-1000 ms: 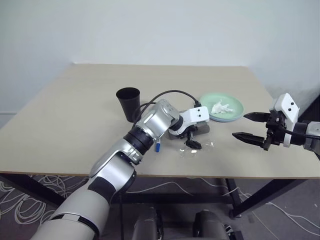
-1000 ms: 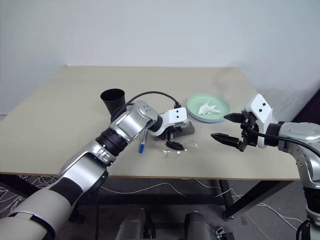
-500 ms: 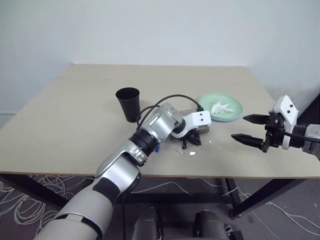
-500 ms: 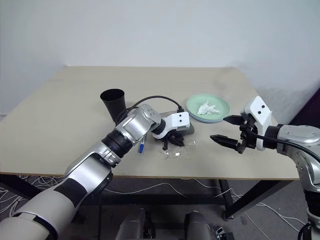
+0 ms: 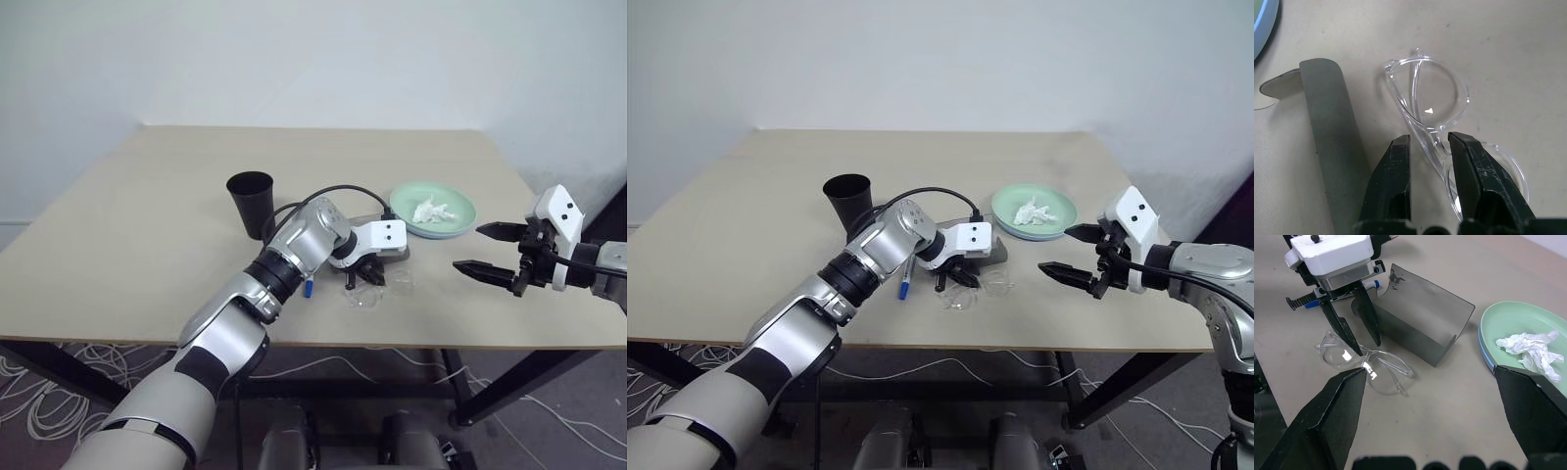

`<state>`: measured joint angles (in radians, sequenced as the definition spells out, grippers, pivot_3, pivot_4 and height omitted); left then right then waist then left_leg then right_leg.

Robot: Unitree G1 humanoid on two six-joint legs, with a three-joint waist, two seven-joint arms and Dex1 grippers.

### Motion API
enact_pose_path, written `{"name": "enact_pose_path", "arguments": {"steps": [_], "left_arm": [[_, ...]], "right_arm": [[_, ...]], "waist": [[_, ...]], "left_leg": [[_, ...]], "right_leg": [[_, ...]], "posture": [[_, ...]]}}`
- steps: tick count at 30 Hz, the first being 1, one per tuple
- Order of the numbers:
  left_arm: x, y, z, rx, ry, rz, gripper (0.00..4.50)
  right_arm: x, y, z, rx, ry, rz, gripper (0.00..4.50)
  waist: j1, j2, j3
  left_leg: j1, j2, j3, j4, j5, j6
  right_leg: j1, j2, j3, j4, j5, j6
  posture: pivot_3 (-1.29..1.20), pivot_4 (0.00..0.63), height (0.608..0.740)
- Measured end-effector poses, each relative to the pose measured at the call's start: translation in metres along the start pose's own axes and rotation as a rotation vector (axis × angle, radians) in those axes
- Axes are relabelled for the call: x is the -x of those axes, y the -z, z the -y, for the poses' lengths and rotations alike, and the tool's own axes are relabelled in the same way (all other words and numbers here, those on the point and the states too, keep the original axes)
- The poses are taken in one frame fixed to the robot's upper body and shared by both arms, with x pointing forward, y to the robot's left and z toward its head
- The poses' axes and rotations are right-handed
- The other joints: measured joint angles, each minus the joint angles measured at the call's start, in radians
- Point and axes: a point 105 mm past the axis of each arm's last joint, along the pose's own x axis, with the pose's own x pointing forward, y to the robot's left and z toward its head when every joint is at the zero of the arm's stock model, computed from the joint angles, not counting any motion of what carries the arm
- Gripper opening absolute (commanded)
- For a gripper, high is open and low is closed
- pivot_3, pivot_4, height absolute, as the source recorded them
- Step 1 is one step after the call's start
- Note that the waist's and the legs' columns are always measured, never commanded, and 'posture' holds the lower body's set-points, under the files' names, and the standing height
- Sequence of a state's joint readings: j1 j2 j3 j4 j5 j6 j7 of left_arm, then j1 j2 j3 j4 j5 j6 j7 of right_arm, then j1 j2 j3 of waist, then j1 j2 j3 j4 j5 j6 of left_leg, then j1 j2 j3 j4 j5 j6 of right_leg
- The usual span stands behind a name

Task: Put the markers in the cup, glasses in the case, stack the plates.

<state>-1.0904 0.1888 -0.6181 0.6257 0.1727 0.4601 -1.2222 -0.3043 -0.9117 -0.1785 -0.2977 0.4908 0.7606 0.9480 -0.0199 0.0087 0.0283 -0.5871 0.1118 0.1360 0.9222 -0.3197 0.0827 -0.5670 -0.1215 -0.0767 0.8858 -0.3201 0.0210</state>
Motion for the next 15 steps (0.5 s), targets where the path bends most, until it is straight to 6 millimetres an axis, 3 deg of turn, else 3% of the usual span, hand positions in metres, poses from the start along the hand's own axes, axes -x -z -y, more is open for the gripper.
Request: {"name": "enact_pose_path", "arguments": {"steps": [5,15], "left_arm": [[-0.0011,-0.0003,0.0005,-0.002,0.002,-0.008,0.03],[0.001,0.0006,-0.001,0.02,0.007,0.007,0.03]], "right_arm": [[-0.0003,0.0,0.0007,0.0,0.006,0.0,4.5],[-0.0022,0.0006,0.0016,-0.003,0.006,-0.004,4.5]], "waist": [[0.0,0.0,0.0],[0.0,0.0,0.0]], "left_leg": [[0.0,0.0,0.0,0.0,0.0,0.0],[0.0,0.0,0.0,0.0,0.0,0.0]], "right_leg": [[0.0,0.0,0.0,0.0,0.0,0.0],[0.0,0.0,0.0,0.0,0.0,0.0]], "posture": [[0.0,0.0,0.639],[0.0,0.0,0.639]]}}
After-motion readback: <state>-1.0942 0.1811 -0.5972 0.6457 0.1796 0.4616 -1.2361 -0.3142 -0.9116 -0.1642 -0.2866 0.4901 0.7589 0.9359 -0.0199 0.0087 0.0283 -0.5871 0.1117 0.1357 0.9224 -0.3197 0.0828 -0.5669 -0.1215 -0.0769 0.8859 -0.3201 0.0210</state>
